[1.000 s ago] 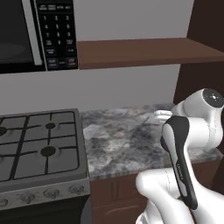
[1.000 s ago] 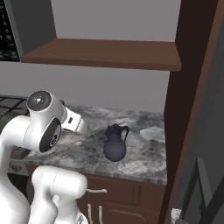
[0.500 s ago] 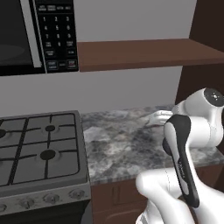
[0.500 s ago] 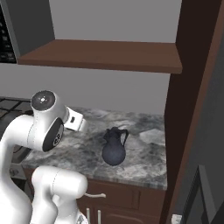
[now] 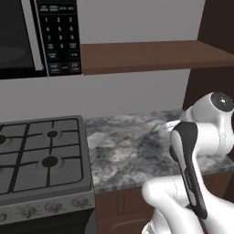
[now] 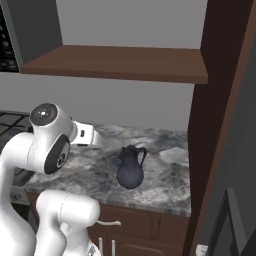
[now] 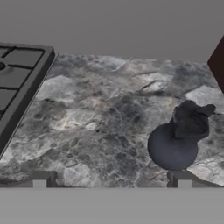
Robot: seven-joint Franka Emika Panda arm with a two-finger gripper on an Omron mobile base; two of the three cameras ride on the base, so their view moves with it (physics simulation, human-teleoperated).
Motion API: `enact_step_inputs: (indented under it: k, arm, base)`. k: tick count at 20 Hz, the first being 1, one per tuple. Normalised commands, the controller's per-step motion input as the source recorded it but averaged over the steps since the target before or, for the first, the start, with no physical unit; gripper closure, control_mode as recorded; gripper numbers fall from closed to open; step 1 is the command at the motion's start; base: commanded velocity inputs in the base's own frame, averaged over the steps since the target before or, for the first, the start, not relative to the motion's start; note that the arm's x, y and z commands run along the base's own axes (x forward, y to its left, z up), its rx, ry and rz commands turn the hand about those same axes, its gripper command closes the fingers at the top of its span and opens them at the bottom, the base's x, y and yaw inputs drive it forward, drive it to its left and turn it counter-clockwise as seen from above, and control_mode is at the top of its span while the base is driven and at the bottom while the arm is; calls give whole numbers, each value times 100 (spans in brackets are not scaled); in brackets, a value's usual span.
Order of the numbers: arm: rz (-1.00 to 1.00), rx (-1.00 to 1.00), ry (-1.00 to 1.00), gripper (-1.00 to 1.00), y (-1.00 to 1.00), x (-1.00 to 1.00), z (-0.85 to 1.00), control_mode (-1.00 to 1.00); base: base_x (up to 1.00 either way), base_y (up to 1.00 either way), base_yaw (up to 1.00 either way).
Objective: Move the tacos and bottled water from the second highest shelf to the top shelf to make space. Then, place the pitcher from the counter on the cleared second highest shelf.
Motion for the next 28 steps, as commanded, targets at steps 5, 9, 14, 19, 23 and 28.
enact_step_inputs:
  k: [5, 9, 14, 19, 23, 28]
  arm:
    - [41, -9, 0, -100, -60, -14, -4, -100]
    - [47, -12, 0, -100, -78, -24, -14, -100]
    - [37, -29, 7, -100, -51, -13, -20, -100]
    - [33, -37, 12, -100, -32, 0, -30, -100]
    - [36, -28, 2, -100, -43, 0, -45, -100]
    - [35, -5, -13, -100, -44, 7, -43, -100]
  base:
    - [0, 0, 0]
    - [0, 0, 0]
    - [0, 0, 0]
    - [0, 0, 0]
    - [0, 0, 0]
    - [0, 0, 0]
